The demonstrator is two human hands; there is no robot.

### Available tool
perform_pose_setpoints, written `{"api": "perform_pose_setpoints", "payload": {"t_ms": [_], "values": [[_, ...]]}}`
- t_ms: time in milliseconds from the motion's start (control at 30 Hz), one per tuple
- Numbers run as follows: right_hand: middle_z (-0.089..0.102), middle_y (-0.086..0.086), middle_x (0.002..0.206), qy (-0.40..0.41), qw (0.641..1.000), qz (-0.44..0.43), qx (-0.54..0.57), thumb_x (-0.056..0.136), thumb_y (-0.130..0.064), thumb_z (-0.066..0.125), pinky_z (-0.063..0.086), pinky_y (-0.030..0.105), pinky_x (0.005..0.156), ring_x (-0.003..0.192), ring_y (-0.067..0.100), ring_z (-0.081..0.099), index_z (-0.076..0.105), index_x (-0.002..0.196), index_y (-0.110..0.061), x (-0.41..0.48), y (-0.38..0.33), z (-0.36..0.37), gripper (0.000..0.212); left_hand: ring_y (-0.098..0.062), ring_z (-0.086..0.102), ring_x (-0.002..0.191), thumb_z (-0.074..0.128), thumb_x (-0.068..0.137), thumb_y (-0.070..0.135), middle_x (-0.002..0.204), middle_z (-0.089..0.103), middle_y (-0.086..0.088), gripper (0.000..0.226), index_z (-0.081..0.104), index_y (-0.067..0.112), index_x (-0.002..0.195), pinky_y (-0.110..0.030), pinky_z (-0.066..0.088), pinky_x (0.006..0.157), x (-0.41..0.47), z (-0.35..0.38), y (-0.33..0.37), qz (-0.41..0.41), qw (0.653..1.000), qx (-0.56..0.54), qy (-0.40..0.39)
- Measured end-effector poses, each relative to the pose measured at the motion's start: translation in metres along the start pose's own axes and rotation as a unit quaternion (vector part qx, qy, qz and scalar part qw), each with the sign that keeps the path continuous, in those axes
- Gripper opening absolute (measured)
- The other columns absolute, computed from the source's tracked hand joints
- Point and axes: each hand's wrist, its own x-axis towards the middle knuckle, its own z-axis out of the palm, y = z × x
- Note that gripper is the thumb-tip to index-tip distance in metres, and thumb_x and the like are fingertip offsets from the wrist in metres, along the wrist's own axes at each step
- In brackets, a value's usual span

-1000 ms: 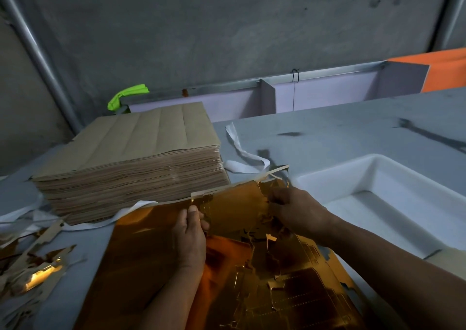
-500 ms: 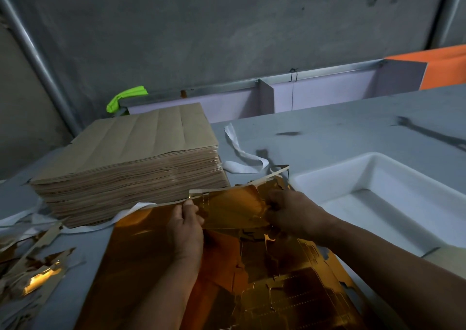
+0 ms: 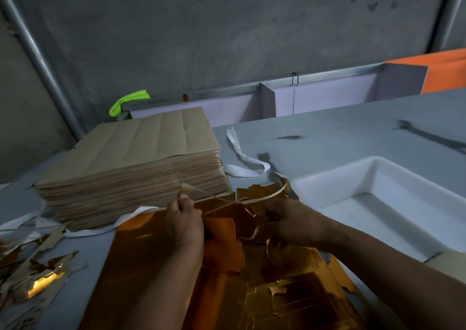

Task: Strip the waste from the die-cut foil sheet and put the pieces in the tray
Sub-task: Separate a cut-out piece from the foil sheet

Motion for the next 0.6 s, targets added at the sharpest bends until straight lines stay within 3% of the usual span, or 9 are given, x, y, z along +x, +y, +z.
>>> {"api": "perform_pose_setpoints", "payload": {"t_ms": [133,300,467,600], "values": [[0.069,0.01,0.111,-0.057,0.998,0.001,0.017,0.097,-0.009,0.056,0.061,0.045,0.08,0.09,0.029,0.073,0.059,0.116,-0.017,-0.0011,0.0004,0.0,0.021,-0.013,0.049,0.061,0.041,0.104,0.034,0.071,0.055,-0.003,0.027,0.057,0.016,0.091,-0.028,0.036,0.054,-0.0002,0.0064,-0.0001,-0.009,1.0,-0.006,0.012],[0.068,0.011,0.111,-0.114,0.993,-0.012,0.04,0.097,-0.001,0.051,0.061,0.034,0.075,0.086,0.022,0.072,0.054,0.105,-0.022,-0.0042,0.0013,0.0006,0.023,-0.014,0.051,0.063,0.042,0.104,0.027,0.075,0.056,-0.004,0.022,0.057,0.012,0.096,-0.027,0.038,0.055,0.0012,0.0051,-0.0043,-0.027,0.999,-0.001,0.028],[0.065,0.012,0.118,-0.155,0.987,-0.026,0.035,0.095,0.002,0.054,0.059,0.027,0.07,0.084,0.018,0.07,0.052,0.104,-0.022,-0.004,0.001,0.0014,0.026,-0.02,0.055,0.072,0.041,0.104,0.031,0.08,0.059,-0.009,0.028,0.058,0.01,0.095,-0.037,0.045,0.071,0.0029,0.0092,-0.0054,-0.022,0.999,0.014,0.031],[0.068,0.007,0.101,-0.172,0.984,-0.024,0.034,0.094,0.0,0.057,0.059,0.025,0.068,0.077,0.013,0.069,0.052,0.104,-0.022,-0.0026,0.0017,0.0015,0.025,-0.027,0.057,0.079,0.041,0.104,0.035,0.087,0.061,-0.014,0.032,0.058,0.009,0.094,-0.042,0.048,0.076,0.0037,0.0112,-0.0085,-0.008,0.999,0.028,0.035]]}}
